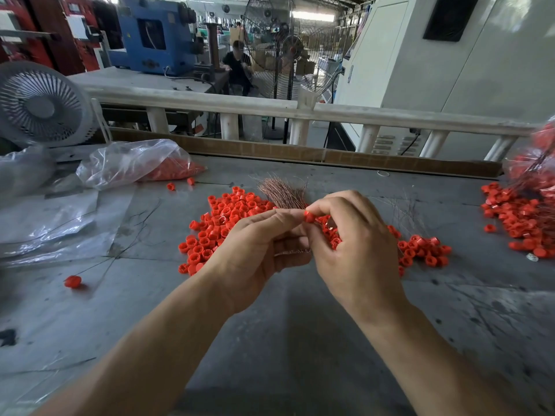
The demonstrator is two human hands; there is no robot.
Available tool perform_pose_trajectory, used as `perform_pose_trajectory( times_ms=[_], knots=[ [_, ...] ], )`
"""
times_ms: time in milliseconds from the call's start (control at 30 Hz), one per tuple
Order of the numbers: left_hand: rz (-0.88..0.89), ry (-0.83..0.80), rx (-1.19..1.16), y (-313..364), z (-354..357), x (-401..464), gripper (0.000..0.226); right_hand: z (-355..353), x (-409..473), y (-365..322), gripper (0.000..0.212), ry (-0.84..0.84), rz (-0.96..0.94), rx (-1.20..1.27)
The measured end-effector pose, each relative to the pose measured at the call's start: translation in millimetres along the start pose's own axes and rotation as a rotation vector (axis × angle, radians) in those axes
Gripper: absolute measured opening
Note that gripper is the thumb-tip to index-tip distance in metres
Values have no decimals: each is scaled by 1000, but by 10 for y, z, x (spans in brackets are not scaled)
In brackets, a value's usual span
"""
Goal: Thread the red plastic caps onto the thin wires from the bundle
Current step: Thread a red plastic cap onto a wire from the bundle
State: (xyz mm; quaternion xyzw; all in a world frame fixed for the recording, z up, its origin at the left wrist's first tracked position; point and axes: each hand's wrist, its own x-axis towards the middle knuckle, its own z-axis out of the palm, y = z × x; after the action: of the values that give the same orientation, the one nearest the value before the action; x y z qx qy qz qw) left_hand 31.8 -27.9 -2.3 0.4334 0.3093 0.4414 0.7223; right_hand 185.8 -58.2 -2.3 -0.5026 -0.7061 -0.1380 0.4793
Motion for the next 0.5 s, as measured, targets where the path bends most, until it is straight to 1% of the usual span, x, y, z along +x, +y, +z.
perform_pose_trajectory(
  times_ms=[200,400,500],
  knots=[
    [17,29,44,18,25,-25,28,-21,2,-16,13,-32,14,-6],
    [67,39,68,15,35,-39,41,-26,-4,-28,16,-50,35,13],
    [80,50,78,-1,16,-24,40,-24,-4,-31,15,-52,30,8]
  ],
)
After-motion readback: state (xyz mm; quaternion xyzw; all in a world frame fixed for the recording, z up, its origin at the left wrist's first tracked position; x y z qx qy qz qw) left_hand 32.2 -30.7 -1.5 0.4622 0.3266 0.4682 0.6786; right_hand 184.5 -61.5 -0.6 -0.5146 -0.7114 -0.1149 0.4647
